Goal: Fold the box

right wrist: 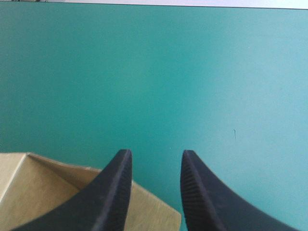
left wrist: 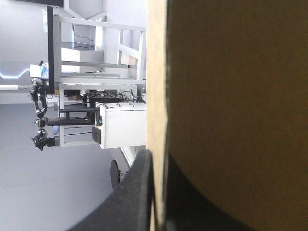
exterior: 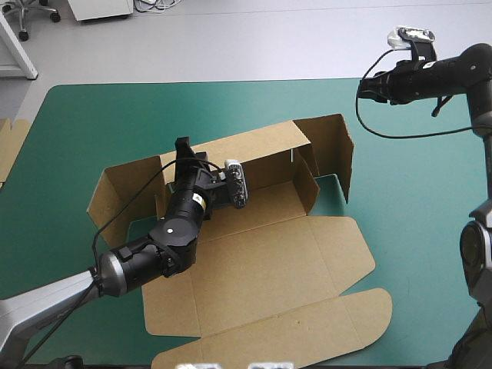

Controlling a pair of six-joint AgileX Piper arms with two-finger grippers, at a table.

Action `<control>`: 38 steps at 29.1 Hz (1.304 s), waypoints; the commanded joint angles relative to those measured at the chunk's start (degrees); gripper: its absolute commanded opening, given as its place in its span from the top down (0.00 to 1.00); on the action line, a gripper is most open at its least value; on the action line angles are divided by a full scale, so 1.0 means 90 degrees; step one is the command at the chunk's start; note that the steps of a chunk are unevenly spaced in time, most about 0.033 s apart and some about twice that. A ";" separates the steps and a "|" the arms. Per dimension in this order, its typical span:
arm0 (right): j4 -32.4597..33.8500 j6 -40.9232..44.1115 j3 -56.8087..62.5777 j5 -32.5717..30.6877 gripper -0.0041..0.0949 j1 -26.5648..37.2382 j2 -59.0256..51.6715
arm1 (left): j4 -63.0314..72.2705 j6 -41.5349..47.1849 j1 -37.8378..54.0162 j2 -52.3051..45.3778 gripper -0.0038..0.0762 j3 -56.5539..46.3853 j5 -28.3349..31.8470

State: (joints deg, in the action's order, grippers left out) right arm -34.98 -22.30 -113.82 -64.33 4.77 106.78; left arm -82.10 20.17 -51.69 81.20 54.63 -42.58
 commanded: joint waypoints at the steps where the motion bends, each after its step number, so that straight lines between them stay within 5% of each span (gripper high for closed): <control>1: -0.0190 0.0217 -0.0802 0.0131 0.63 0.0032 0.0234 | -0.0221 0.0116 -0.0042 -0.0160 0.97 0.0134 0.0083; 17: -0.0241 -0.0066 -0.1157 -0.0545 0.72 -0.0612 0.1499 | -0.0804 0.0141 -0.0042 -0.0160 0.97 0.0134 0.0116; 28: -0.0355 -0.0483 0.0146 -0.0777 0.72 -0.0465 0.0681 | -0.1541 0.0426 0.0216 -0.0160 0.97 0.0134 0.0328; 38: -0.1270 -0.1291 0.1453 -0.0672 0.72 -0.0391 -0.0038 | -0.1494 0.0426 0.0216 0.0012 0.97 0.0134 0.0515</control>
State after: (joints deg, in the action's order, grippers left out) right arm -43.17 -32.06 -101.68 -70.39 0.85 110.87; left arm -92.77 23.25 -49.77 82.16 54.08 -35.89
